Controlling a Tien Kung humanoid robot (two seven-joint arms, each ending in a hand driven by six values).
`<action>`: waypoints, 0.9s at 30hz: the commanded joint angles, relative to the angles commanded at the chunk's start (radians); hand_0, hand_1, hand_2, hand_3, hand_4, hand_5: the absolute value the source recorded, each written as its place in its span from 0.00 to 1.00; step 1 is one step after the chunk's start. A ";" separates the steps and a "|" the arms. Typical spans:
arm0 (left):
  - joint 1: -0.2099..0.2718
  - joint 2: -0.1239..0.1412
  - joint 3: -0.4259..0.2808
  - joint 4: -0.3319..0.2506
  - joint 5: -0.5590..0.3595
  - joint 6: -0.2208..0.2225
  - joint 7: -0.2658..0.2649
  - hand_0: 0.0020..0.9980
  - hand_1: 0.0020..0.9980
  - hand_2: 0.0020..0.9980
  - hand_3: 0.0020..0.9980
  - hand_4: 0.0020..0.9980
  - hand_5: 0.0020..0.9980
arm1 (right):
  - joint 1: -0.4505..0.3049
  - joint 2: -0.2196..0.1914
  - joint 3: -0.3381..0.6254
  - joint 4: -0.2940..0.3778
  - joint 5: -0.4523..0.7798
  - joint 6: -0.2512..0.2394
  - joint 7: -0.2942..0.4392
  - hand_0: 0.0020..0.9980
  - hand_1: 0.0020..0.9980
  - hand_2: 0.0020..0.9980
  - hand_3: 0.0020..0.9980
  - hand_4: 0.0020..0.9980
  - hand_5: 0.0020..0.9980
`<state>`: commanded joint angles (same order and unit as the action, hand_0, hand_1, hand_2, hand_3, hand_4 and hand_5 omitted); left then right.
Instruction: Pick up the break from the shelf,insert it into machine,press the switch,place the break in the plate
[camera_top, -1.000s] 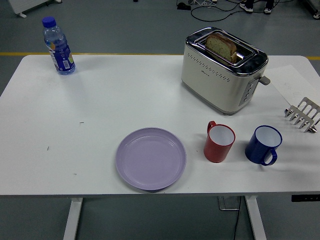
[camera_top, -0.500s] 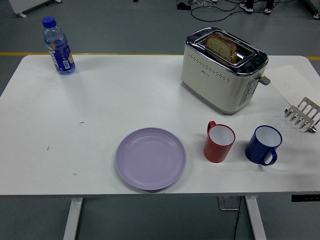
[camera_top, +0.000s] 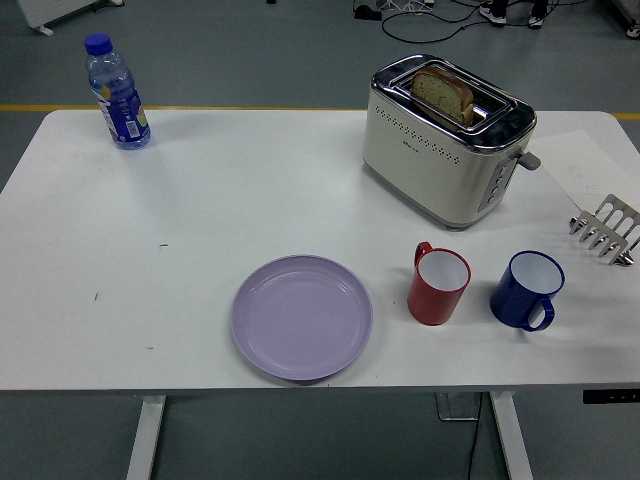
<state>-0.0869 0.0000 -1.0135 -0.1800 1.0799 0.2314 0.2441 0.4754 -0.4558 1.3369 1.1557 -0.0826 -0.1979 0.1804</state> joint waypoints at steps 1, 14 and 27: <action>0.000 0.000 0.000 0.000 -0.002 0.000 -0.001 0.62 0.45 0.44 0.50 0.25 0.81 | 0.001 0.001 0.000 -0.001 0.004 -0.003 0.002 0.94 0.83 0.87 0.84 0.66 0.57; -0.006 0.000 0.002 0.000 -0.006 -0.002 -0.003 0.62 0.45 0.45 0.50 0.25 0.81 | 0.005 0.001 0.005 -0.013 0.062 -0.037 0.010 0.90 0.79 0.83 0.80 0.65 0.54; -0.009 0.001 0.006 0.000 -0.016 -0.005 -0.006 0.62 0.45 0.45 0.50 0.25 0.81 | 0.001 0.001 0.011 -0.026 0.150 -0.087 0.053 0.87 0.78 0.81 0.77 0.61 0.51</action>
<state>-0.0954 0.0007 -1.0076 -0.1800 1.0638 0.2268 0.2379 0.4763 -0.4546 1.3477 1.1293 0.0669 -0.2848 0.2336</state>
